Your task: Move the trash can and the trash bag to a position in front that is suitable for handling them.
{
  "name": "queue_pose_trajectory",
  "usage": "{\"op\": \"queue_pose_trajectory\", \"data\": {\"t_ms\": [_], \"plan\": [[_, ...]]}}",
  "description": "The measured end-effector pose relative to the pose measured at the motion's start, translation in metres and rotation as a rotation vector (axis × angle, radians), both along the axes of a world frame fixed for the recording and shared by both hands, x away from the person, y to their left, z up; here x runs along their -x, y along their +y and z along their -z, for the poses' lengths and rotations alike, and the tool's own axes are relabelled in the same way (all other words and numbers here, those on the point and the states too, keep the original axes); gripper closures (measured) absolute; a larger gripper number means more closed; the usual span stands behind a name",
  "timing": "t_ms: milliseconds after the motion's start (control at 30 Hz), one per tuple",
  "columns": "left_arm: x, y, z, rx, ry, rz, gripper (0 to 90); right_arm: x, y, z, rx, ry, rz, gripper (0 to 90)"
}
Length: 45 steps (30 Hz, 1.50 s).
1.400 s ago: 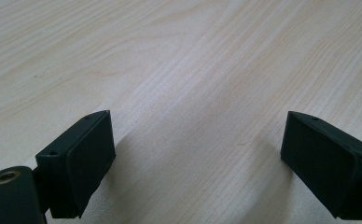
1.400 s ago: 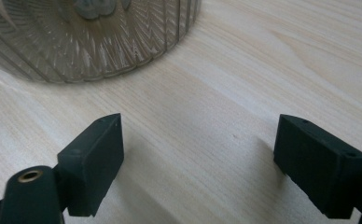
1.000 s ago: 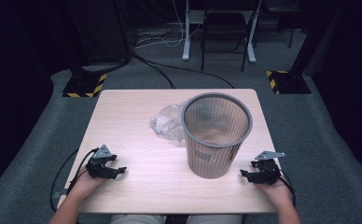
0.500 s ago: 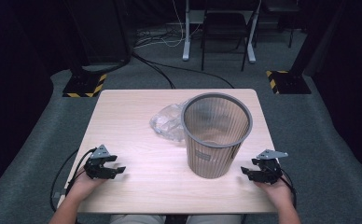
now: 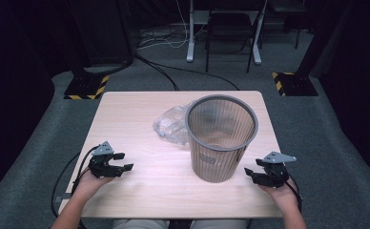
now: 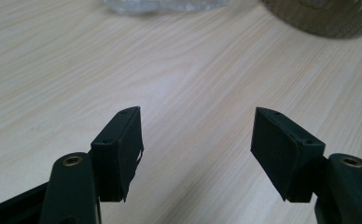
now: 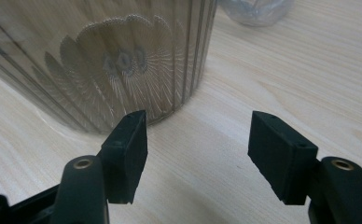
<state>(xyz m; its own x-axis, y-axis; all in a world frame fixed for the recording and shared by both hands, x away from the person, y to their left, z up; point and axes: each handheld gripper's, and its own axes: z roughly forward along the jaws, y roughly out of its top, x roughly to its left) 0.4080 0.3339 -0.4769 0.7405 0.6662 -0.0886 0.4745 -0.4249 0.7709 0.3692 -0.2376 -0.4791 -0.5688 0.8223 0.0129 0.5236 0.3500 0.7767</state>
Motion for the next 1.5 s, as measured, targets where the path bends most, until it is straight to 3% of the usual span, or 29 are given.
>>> {"op": "queue_pose_trajectory", "data": {"t_ms": [167, 433, 733, 1133, 1500], "plan": [[-0.009, -0.025, -0.012, 0.010, -0.019, 0.047, 32.1, 0.001, -0.001, 0.000, -0.007, 0.007, 0.001, 36.5], [-0.022, -0.048, -0.018, 0.016, -0.019, 0.079, 34.6, 0.001, -0.001, 0.004, -0.005, 0.024, -0.007, 36.5], [-0.038, -0.066, -0.024, 0.034, -0.007, 0.073, 36.2, 0.002, -0.003, 0.005, -0.014, 0.033, -0.007, 36.5], [-0.059, -0.102, -0.035, 0.030, -0.031, 0.111, 36.9, 0.011, -0.007, 0.005, -0.020, 0.030, 0.000, 36.5], [-0.078, -0.127, -0.035, 0.022, -0.037, 0.117, 36.3, 0.024, -0.012, 0.003, -0.022, 0.018, 0.010, 36.5]]}}
